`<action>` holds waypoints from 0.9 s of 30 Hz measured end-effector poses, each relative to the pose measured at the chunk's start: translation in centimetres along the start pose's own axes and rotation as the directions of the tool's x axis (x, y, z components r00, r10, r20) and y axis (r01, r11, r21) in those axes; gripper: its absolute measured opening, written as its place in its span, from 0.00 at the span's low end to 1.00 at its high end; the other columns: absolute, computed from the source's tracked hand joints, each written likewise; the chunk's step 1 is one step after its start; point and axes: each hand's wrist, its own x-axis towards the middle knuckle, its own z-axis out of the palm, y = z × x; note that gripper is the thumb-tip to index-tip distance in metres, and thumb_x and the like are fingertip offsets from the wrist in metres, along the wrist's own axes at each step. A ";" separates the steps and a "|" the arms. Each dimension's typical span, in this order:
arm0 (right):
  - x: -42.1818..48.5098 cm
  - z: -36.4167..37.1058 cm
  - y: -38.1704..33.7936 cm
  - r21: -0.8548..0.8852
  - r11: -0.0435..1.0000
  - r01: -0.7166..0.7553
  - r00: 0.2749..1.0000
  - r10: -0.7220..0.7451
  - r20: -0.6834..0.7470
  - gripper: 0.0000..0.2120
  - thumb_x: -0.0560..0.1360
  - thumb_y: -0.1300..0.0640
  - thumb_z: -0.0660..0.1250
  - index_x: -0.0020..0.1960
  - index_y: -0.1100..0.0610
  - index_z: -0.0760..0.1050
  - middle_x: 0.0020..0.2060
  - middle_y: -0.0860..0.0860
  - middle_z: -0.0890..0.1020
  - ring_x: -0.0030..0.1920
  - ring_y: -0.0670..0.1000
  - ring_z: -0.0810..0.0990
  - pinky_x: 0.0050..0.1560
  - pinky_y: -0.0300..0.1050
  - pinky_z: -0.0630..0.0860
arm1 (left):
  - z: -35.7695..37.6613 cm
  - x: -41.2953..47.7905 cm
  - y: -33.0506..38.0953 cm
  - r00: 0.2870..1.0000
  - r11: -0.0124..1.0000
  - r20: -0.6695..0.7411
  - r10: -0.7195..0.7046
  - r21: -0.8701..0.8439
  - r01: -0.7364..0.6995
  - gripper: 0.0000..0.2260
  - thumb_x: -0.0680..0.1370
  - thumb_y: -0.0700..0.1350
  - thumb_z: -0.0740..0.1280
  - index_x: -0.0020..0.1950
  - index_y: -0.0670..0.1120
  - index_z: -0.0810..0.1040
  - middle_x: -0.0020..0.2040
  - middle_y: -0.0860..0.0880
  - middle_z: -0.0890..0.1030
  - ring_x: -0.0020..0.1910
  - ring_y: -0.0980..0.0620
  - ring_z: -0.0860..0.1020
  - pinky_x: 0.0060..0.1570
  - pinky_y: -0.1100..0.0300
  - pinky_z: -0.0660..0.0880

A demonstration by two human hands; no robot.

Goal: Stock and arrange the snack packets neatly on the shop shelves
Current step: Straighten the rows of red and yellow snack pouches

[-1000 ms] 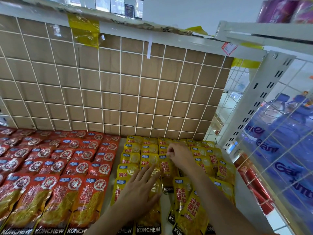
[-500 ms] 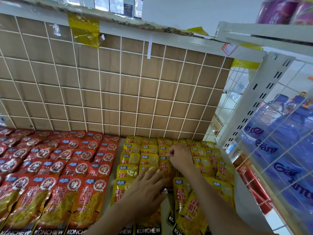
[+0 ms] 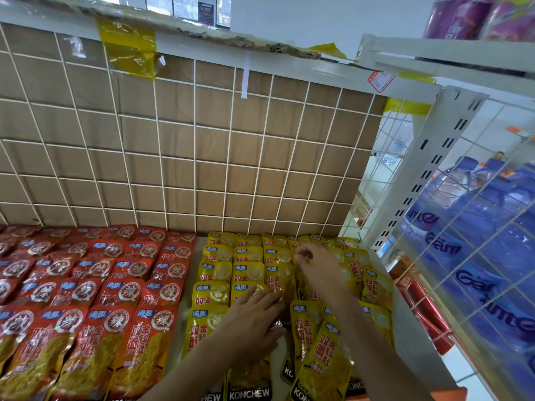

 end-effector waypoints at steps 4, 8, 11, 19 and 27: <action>-3.2 -1.8 2.1 0.029 0.998 -0.062 0.994 0.064 -0.084 0.05 0.75 0.54 0.66 0.49 0.53 0.77 0.45 0.46 0.79 0.49 0.48 0.77 0.50 0.44 0.73 | -0.2 -0.1 0.0 0.999 0.999 -0.038 0.005 -0.036 -0.007 0.41 0.70 0.69 0.31 0.77 0.50 0.53 0.77 0.52 0.54 0.76 0.54 0.50 0.71 0.56 0.35; -7.3 -2.3 3.4 -0.062 0.996 -0.058 0.995 0.052 -0.085 0.09 0.75 0.53 0.66 0.54 0.54 0.77 0.50 0.49 0.78 0.54 0.51 0.76 0.57 0.50 0.72 | -0.8 -0.1 1.2 0.974 0.989 -0.219 -0.058 -0.144 0.027 0.21 0.81 0.54 0.52 0.73 0.51 0.63 0.71 0.55 0.65 0.71 0.54 0.61 0.73 0.56 0.54; -9.9 -1.9 3.3 -0.210 0.978 -0.006 0.989 -0.026 -0.148 0.16 0.73 0.45 0.60 0.54 0.53 0.76 0.49 0.51 0.80 0.49 0.56 0.80 0.47 0.52 0.76 | -0.9 0.4 2.3 0.975 0.951 -0.160 -0.151 -0.294 0.099 0.22 0.81 0.52 0.56 0.75 0.54 0.58 0.73 0.56 0.61 0.72 0.56 0.56 0.72 0.58 0.50; -13.4 0.2 2.6 -0.469 0.872 -0.140 0.990 0.107 -0.096 0.34 0.72 0.32 0.48 0.69 0.52 0.65 0.69 0.57 0.70 0.66 0.61 0.70 0.59 0.57 0.66 | -1.4 2.3 2.9 0.973 0.952 -0.179 -0.149 -0.294 0.092 0.23 0.79 0.55 0.60 0.74 0.55 0.61 0.72 0.58 0.65 0.72 0.57 0.59 0.70 0.58 0.47; -13.7 1.0 3.2 -0.401 0.904 -0.145 0.989 0.126 -0.073 0.35 0.77 0.34 0.38 0.70 0.55 0.64 0.69 0.57 0.69 0.70 0.56 0.60 0.63 0.55 0.64 | -1.3 3.1 3.2 0.949 0.837 -0.278 -0.149 -0.546 -0.029 0.11 0.80 0.41 0.60 0.61 0.49 0.76 0.59 0.54 0.77 0.61 0.56 0.72 0.60 0.62 0.68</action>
